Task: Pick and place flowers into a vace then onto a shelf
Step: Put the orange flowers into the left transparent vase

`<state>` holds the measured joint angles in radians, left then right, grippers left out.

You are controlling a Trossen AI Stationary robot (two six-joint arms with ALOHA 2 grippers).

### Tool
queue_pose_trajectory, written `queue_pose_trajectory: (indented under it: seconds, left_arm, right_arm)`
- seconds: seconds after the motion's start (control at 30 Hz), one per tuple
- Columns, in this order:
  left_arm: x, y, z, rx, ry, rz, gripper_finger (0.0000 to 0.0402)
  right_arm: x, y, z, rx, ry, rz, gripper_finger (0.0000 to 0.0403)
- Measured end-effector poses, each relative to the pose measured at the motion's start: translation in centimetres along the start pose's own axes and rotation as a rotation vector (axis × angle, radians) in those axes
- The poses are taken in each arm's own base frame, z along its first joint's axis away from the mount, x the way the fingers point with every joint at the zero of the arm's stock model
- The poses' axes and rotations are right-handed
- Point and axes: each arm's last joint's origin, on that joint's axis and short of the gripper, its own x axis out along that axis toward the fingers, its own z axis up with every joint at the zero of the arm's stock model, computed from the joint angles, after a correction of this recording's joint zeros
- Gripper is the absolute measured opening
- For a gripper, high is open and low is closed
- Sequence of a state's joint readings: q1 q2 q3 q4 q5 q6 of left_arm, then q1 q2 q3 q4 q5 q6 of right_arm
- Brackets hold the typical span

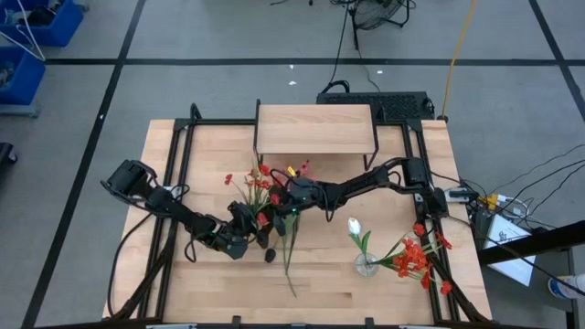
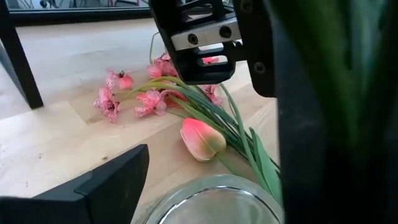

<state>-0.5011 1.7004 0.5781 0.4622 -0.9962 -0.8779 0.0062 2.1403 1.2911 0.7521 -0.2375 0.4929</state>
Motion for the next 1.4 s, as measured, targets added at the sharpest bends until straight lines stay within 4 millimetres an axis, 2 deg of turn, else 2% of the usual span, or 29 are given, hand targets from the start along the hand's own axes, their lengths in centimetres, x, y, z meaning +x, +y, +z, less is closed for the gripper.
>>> queue_pose_trajectory:
  seconds: [0.27, 0.47, 0.7, 0.9, 1.2, 1.4]
  left_arm:
    - [0.7, 0.2, 0.4, -0.265, 0.031, -0.002, 0.0397]
    - [1.0, 0.2, 1.0, -0.381, 0.120, -0.057, 0.0397]
    - [0.4, 0.3, 2.6, -0.248, 0.169, -0.104, 0.0397]
    - [-0.1, 0.5, 3.2, -0.154, 0.194, -0.120, 0.0397]
    - [-0.4, 0.1, 3.1, -0.116, 0.252, -0.182, 0.0397]
    - [-0.5, 0.1, 3.0, -0.027, 0.247, -0.197, 0.0397]
  right_arm:
    - [-0.1, -0.6, 0.3, 0.054, -0.009, -0.015, 0.0000]
    - [-0.3, -1.1, 0.7, 0.071, -0.025, -0.012, 0.0000]
    - [-0.4, -1.2, 0.9, 0.062, -0.030, 0.010, 0.0000]
    - [-0.3, -0.9, 0.7, 0.041, -0.008, 0.032, 0.0000]
    - [-0.6, -0.8, -0.6, 0.060, 0.019, 0.033, 0.0000]
    - [-0.6, -0.8, -0.6, 0.064, 0.018, 0.035, 0.0000]
